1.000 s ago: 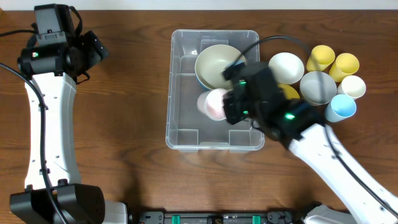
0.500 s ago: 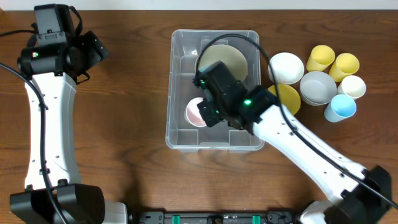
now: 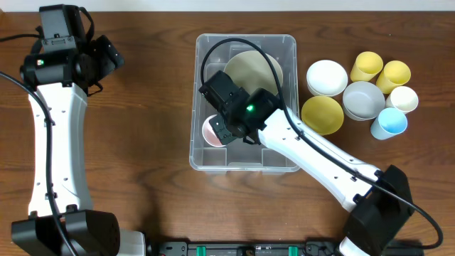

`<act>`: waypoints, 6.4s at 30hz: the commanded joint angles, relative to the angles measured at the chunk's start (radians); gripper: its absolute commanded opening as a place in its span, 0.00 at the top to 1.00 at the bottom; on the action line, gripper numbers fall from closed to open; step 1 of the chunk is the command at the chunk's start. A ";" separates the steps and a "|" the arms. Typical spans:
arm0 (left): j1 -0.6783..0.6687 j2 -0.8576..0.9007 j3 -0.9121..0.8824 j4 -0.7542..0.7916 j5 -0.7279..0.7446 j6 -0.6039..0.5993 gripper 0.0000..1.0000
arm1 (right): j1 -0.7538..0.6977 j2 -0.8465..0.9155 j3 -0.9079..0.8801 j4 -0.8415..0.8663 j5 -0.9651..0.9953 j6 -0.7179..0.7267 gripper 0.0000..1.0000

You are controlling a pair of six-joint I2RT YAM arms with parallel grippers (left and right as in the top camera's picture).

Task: Pack container
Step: 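Carry the pink cup into the container's front left area, then lower the pink cup into the container and open the right gripper, then move the right gripper back to the light blue cup, then grasp the light blue cup rim with the right gripper and lift, then carry the light blue cup over the pink cup in the container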

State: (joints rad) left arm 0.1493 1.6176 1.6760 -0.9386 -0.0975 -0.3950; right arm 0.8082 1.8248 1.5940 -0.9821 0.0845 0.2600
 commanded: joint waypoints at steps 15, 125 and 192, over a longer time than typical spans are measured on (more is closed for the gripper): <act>0.003 0.010 0.009 -0.003 -0.016 0.002 0.02 | 0.076 0.010 0.021 -0.024 0.050 0.039 0.99; 0.003 0.010 0.009 -0.003 -0.016 0.002 0.02 | -1.037 -0.186 -0.417 0.185 0.094 -0.146 0.40; 0.003 0.010 0.009 -0.003 -0.016 0.002 0.02 | -0.248 -0.612 -0.415 0.200 -0.085 -0.383 0.99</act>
State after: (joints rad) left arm 0.1493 1.6176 1.6760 -0.9386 -0.0975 -0.3950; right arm 0.4953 1.2186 1.1805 -0.8028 -0.0025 -0.0551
